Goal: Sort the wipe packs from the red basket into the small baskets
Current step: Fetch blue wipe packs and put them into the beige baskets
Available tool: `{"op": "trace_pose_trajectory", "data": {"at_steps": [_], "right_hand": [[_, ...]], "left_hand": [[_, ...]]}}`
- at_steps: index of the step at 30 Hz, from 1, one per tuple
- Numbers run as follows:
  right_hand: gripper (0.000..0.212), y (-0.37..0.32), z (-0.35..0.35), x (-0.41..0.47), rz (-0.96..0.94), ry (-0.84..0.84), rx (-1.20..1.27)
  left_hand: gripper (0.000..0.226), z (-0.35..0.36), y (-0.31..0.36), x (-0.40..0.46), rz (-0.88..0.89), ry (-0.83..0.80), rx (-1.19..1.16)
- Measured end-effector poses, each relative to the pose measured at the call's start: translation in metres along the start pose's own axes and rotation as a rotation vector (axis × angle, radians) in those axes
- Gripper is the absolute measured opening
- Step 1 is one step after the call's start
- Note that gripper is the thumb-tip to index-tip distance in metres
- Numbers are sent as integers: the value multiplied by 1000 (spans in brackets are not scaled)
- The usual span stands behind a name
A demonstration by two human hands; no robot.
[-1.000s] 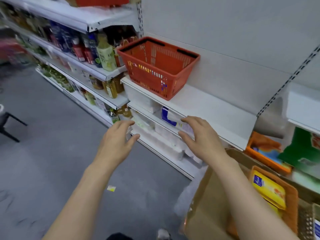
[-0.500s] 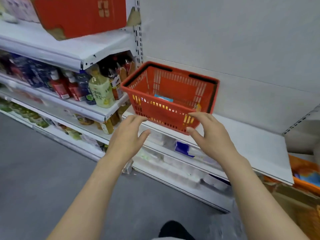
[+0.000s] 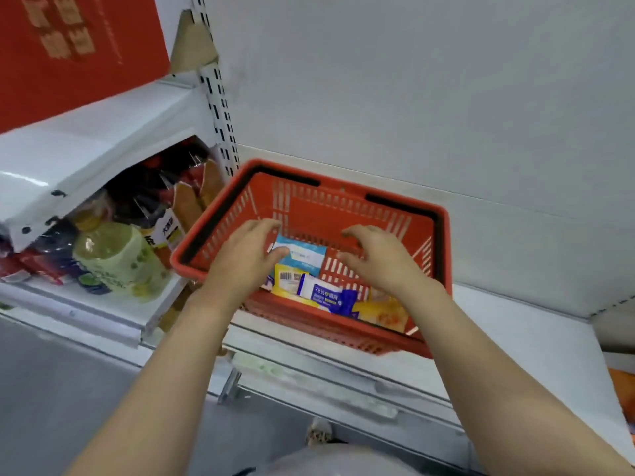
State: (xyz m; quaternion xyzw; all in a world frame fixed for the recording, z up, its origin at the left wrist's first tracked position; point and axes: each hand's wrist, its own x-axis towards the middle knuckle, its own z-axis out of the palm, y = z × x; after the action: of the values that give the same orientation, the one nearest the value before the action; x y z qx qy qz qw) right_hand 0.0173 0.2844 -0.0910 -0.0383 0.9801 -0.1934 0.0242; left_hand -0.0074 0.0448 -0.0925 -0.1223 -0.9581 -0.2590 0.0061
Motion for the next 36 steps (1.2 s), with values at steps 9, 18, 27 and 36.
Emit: {"op": "trace_pose_trajectory", "data": {"at_steps": [9,18,27,36], "right_hand": [[63,24,97,112,177,-620,17],[58,23,149,135,321,-280,164],[44,23,157,131,262,-280,-34],[35,10,156,137,688,-319,795]], "left_hand": [[58,21,-33,96,-63,-367,130],[60,55,-58,138,-57,-632,146],[60,83,-76,143,-187,-865,150],[70,92,-83,147,-222,-847,141]]}}
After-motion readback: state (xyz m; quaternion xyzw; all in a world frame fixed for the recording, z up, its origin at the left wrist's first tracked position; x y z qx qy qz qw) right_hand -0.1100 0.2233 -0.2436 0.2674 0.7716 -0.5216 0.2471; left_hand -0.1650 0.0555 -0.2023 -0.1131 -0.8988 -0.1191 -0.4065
